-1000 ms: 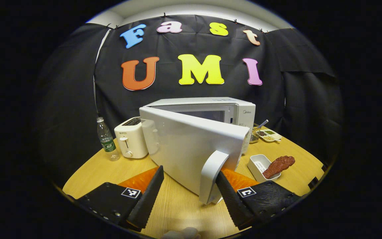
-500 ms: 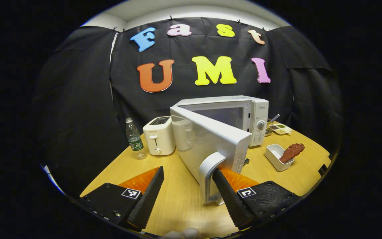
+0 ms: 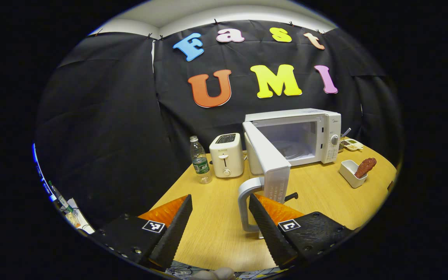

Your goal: Open the microwave oven with the left hand, put the food in, and close the microwave oven.

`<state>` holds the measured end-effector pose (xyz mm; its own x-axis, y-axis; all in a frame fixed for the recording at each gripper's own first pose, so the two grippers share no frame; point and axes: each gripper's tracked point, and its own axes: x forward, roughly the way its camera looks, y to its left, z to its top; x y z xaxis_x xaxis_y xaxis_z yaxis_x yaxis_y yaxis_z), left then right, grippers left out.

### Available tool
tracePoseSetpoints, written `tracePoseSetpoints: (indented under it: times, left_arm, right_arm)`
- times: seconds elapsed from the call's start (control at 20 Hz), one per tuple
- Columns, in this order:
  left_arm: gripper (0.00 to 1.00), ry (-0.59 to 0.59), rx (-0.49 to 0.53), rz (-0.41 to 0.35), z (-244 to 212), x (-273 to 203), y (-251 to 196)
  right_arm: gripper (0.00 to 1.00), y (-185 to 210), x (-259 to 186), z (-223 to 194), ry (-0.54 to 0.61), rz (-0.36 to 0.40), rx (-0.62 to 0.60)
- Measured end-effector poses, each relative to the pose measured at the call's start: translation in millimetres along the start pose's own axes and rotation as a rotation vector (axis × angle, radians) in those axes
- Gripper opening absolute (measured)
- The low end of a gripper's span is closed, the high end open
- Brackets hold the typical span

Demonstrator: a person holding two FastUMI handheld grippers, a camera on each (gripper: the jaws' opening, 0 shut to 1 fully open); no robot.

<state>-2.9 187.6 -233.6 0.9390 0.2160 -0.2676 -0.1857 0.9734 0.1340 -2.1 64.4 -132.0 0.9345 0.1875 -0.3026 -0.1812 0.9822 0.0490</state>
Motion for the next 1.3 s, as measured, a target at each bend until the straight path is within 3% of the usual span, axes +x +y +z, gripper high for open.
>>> tracePoseSetpoints:
  times: [0.1, 0.35, 0.4, 0.45, 0.5, 0.55, 0.6, 0.65, 0.7, 0.75, 0.8, 0.85, 1.0, 1.15, 1.2, 1.25, 1.3]
  left_arm:
    - [0.9, -0.006, 0.012, 0.034, 2.8, -7.4, 13.8]
    - [0.9, -0.011, -0.013, 0.037, 15.9, -40.7, 4.7]
    - [0.9, -0.015, -0.015, 0.031, 20.7, -46.6, -3.2]
    - [0.9, -0.023, -0.024, 0.02, 27.1, -54.2, -13.2]
    - [0.9, -0.031, -0.031, 0.009, 34.7, -60.2, -25.5]
    - [0.85, -0.043, -0.033, 0.001, 42.7, -65.3, -36.4]
    - [0.9, -0.046, -0.037, -0.01, 50.3, -69.0, -48.6]
    - [0.9, -0.054, -0.04, -0.015, 58.8, -70.8, -61.0]
    - [0.9, -0.065, -0.044, -0.02, 69.6, -73.1, -72.2]
    - [0.9, -0.073, -0.05, -0.024, 79.0, -73.8, -84.8]
    - [0.9, -0.082, -0.056, -0.024, 88.8, -75.4, -93.9]
    - [0.9, -0.089, -0.059, -0.028, 98.4, -75.3, -106.4]
    - [0.9, -0.106, -0.062, -0.005, 123.7, -73.0, -130.7]
    - [0.9, -0.118, -0.063, 0.022, 141.9, -72.8, -148.6]
    - [0.9, -0.119, -0.063, 0.028, 146.6, -73.3, -154.7]
    - [0.9, -0.12, -0.059, 0.037, 149.9, -73.7, -159.4]
    - [0.9, -0.118, -0.052, 0.044, 151.8, -74.4, -163.2]
  right_arm:
    - [1.0, -9.4, 14.4, -6.3, 0.013, 0.004, 0.009]
    - [1.0, -51.1, 70.6, -43.6, 0.105, 0.025, 0.054]
    - [0.91, -60.5, 82.8, -52.3, 0.13, 0.03, 0.075]
    - [1.0, -68.9, 96.0, -60.3, 0.154, 0.038, 0.096]
    - [0.99, -77.9, 109.8, -72.5, 0.189, 0.043, 0.12]
    - [0.89, -84.6, 122.6, -82.5, 0.218, 0.056, 0.142]
    - [0.98, -91.8, 135.3, -90.2, 0.243, 0.062, 0.157]
    - [0.85, -99.5, 148.1, -99.8, 0.274, 0.069, 0.172]
    - [0.84, -104.1, 161.9, -106.0, 0.299, 0.085, 0.193]
    - [0.84, -107.6, 174.6, -111.6, 0.323, 0.106, 0.217]
    - [0.96, -109.5, 185.0, -117.9, 0.348, 0.133, 0.237]
    - [0.8, -111.2, 197.1, -121.9, 0.366, 0.157, 0.248]
    - [0.75, -112.8, 223.8, -138.2, 0.449, 0.22, 0.279]
    - [0.62, -112.2, 237.3, -147.9, 0.516, 0.286, 0.31]
    - [0.7, -113.1, 241.5, -149.3, 0.531, 0.294, 0.317]
    - [0.61, -112.3, 244.3, -150.8, 0.548, 0.311, 0.335]
    - [0.43, -111.0, 243.4, -153.3, 0.568, 0.331, 0.365]
